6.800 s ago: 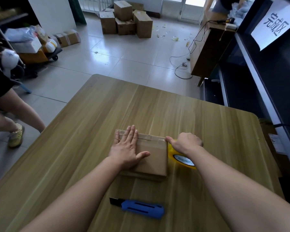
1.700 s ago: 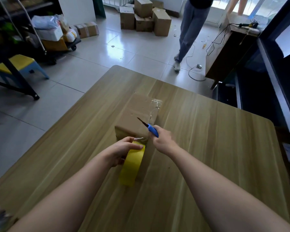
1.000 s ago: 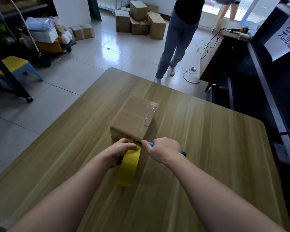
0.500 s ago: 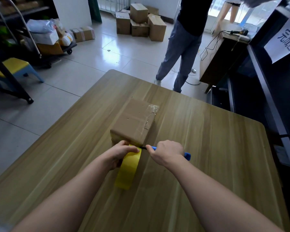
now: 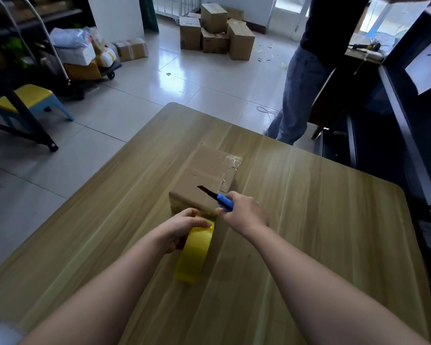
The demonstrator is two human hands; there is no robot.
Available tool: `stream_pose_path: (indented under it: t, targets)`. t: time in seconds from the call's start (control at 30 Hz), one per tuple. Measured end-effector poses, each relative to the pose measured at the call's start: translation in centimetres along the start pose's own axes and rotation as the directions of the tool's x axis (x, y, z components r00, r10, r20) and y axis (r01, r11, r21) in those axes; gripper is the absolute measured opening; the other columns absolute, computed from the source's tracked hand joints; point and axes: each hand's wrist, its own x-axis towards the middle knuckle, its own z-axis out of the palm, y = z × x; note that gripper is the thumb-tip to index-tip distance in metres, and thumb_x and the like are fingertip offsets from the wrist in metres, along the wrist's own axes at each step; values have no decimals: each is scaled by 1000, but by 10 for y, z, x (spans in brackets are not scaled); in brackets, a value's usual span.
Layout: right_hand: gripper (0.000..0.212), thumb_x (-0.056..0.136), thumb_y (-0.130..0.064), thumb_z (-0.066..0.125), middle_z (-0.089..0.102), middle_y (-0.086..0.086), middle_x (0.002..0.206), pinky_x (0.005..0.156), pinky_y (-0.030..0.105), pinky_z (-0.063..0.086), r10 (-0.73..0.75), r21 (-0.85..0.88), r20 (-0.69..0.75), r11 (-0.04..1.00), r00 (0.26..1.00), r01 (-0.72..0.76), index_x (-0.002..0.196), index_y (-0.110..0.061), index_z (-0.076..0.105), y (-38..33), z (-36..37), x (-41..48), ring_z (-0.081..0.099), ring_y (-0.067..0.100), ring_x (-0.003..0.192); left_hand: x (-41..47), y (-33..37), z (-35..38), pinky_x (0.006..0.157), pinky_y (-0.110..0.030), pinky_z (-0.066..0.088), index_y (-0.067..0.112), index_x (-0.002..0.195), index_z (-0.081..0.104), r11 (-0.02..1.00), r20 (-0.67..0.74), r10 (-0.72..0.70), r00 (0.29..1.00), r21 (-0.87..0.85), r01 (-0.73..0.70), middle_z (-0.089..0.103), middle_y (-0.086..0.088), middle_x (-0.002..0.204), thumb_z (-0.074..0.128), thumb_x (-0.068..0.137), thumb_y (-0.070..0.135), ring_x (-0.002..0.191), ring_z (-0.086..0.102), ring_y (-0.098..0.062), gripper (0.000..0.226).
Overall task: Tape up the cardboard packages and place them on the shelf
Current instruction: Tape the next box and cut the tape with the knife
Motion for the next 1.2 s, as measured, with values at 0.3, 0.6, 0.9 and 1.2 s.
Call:
stream_pose_path:
  t: [0.3,0.6,0.9,1.2]
  targets:
    - [54,85,-56,67,65,3,109,67,32,47,38,-24,40,999,998,-37,125,-27,45,-28,13,10,64,26,98,-4,-1,-2,77,-40,55,24,118,54,999,42,9,999,-31,-8,61,-12,114,73,83,21,100,63,-29,40]
    - [68,92,-43,63,68,4,105,64,33,45,-76,-173,-10,982,997,73,147,-21,30,-22,28,9,67,26,92,-5,-8,0,93,-49,51,27,106,59,1000,56,9,998,-18,-8,63,-15,116,74,81,22,109,62,-34,30]
    - [55,89,-57,59,66,3,106,71,33,50,-53,-50,-24,997,998,52,123,-19,36,1,29,-8,68,25,95,-11,-10,-14,78,-38,50,31,111,58,997,141,11,990,77,-22,56,-11,116,71,84,26,104,58,-30,30]
    - [47,89,-39,60,58,6,124,83,38,48,-14,-211,289,974,957,78,127,-17,43,18,60,-25,59,29,112,-28,-8,-38,67,-34,51,27,117,57,998,330,9,944,62,-31,56,-12,112,78,73,24,95,58,-29,49]
